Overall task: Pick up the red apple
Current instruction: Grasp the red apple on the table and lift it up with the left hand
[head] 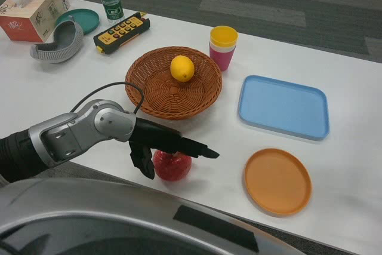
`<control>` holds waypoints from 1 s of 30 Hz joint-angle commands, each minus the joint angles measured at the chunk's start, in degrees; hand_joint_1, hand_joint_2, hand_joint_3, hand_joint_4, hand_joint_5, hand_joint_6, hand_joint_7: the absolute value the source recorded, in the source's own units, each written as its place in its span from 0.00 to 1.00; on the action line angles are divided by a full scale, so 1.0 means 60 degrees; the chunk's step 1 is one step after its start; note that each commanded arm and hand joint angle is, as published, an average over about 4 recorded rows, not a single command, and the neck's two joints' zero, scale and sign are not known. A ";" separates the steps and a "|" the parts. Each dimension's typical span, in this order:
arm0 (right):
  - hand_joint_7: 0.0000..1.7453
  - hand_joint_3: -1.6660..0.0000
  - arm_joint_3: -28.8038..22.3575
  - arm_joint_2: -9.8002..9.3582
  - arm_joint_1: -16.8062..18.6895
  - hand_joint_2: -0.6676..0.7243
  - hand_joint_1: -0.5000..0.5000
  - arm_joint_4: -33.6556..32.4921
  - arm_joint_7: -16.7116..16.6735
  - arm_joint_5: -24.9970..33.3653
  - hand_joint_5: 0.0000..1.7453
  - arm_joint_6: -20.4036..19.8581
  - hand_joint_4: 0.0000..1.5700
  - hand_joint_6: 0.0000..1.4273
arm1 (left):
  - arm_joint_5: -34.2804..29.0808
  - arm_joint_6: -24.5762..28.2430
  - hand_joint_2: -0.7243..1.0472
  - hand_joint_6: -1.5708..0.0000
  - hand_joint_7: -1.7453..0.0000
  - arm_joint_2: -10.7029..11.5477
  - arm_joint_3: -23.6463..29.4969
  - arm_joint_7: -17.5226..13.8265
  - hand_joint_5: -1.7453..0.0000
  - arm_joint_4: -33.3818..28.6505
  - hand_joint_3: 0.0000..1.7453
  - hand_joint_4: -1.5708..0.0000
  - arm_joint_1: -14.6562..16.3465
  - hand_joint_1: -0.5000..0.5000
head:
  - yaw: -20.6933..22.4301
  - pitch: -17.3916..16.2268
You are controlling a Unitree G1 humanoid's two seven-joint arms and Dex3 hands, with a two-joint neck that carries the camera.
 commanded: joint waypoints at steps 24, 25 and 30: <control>0.00 1.00 -0.0184 -0.0168 0.0100 1.00 0.08 -0.0012 -0.0049 0.0094 0.00 0.0002 0.00 0.00 | 0.0996 -0.0247 0.49 1.00 1.00 -0.0912 -0.0060 -0.0008 1.00 0.0581 0.00 1.00 0.0394 1.00 | 0.0040 -0.0135; 0.00 1.00 -0.0184 -0.0168 0.0100 1.00 0.08 -0.0012 -0.0049 0.0094 0.00 -0.0002 0.00 0.00 | 0.1066 -0.0269 0.50 1.00 1.00 -0.0956 -0.0060 -0.0008 1.00 0.0610 0.00 1.00 0.0394 1.00 | 0.0040 -0.0141; 0.00 1.00 -0.0210 -0.0157 0.0100 1.00 0.08 0.0002 -0.0049 0.0094 0.00 -0.0006 0.00 0.00 | 0.1681 -0.0452 0.60 1.00 1.00 -0.1256 -0.0074 -0.0008 1.00 0.0775 0.00 1.00 0.0394 1.00 | 0.0037 -0.0149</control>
